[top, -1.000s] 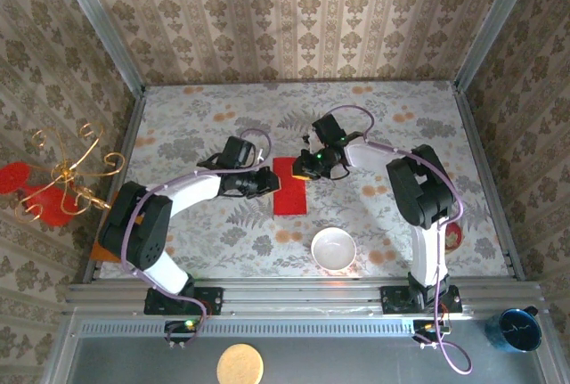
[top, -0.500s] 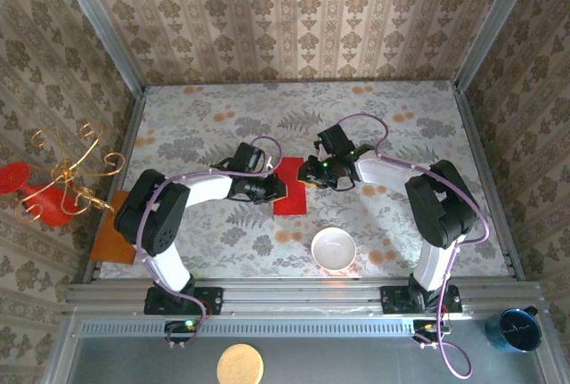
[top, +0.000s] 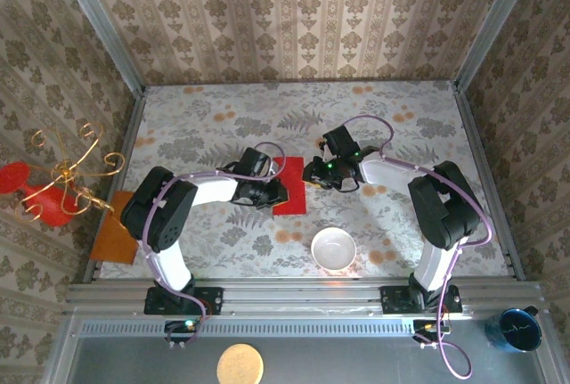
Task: Fold a paper plane with a square sheet of paper (pick it up from the middle)
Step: Move the square sheet of paper to the center of the table, then first fold in half a square sheet of paper at the center of the table.
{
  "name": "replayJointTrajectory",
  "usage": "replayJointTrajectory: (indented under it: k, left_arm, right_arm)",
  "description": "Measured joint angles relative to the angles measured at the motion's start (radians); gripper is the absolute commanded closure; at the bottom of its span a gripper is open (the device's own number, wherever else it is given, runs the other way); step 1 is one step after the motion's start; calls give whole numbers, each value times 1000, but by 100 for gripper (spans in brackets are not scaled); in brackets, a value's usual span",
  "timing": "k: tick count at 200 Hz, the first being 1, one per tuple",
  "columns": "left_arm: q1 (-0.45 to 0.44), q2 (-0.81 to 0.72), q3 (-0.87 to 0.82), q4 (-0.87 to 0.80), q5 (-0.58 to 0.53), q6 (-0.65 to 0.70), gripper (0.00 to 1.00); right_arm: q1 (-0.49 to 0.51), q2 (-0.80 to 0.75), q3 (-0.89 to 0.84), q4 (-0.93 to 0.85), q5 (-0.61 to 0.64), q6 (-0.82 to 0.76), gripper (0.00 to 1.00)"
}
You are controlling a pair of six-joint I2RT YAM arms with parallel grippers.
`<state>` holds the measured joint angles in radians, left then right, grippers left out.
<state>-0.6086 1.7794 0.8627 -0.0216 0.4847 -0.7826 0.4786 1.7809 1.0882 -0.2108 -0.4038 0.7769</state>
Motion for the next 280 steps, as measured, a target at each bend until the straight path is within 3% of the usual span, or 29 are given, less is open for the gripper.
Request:
replayJointTrajectory:
  k: [51, 94, 170, 280]
  left_arm:
    - [-13, 67, 90, -5, 0, -34, 89]
    - [-12, 57, 131, -43, 1, -33, 91]
    - [2, 20, 93, -57, 10, -49, 91]
    - [8, 20, 67, -80, 29, -52, 91]
  right_arm:
    - [-17, 8, 8, -2, -8, -21, 81]
    - [-18, 111, 103, 0, -43, -36, 87]
    - [-18, 254, 202, -25, -87, -72, 88]
    - [-23, 289, 213, -51, -103, -98, 88]
